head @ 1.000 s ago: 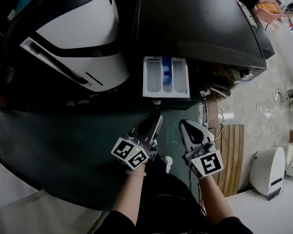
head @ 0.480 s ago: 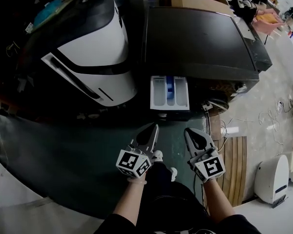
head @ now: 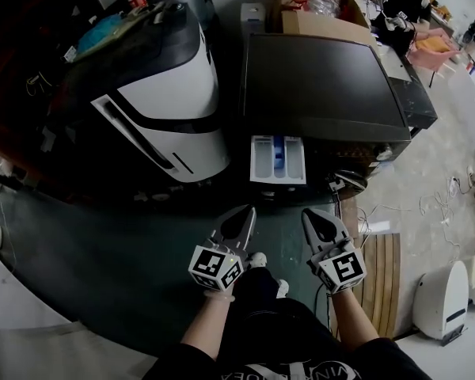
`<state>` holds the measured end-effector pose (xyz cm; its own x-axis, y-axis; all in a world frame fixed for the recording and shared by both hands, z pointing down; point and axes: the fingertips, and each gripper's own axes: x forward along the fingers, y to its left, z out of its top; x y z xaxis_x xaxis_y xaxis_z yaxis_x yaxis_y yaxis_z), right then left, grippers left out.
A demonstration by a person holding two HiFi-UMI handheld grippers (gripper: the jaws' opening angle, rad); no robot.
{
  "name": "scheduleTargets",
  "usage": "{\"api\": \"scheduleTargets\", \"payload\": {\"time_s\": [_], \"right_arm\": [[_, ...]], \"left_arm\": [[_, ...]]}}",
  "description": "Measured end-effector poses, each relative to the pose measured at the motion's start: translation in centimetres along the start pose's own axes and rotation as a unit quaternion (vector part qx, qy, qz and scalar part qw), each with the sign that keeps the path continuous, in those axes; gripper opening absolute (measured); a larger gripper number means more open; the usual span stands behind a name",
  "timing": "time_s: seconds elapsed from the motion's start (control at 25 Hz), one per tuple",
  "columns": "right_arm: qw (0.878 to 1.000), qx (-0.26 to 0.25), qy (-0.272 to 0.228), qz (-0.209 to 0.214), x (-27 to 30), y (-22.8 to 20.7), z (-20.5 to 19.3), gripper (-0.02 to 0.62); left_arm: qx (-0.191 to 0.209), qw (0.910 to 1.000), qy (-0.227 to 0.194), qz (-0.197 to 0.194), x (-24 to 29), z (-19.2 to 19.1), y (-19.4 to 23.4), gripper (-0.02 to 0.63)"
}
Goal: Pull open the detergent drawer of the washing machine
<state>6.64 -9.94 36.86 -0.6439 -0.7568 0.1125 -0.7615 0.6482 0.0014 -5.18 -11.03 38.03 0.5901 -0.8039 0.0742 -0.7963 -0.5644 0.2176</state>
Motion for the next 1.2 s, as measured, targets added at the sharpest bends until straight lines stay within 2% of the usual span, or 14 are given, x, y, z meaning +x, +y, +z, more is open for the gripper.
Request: {"api": "scheduleTargets", "payload": {"time_s": [0.72, 1.2], "right_arm": [[1.0, -0.013, -0.017, 0.012, -1.5, 1.7, 4.2, 0.011], [0.999, -0.028, -0.032, 0.004, -2.6, 1.5, 6.2, 0.011]], "left_arm": [[0.039, 0.9986, -0.012, 0.033, -3.6, 3.9, -0.9, 0.009], [0.067, 0.9962, -0.027, 0.048, -5.2, 6.0, -1.4, 0.009]]}}
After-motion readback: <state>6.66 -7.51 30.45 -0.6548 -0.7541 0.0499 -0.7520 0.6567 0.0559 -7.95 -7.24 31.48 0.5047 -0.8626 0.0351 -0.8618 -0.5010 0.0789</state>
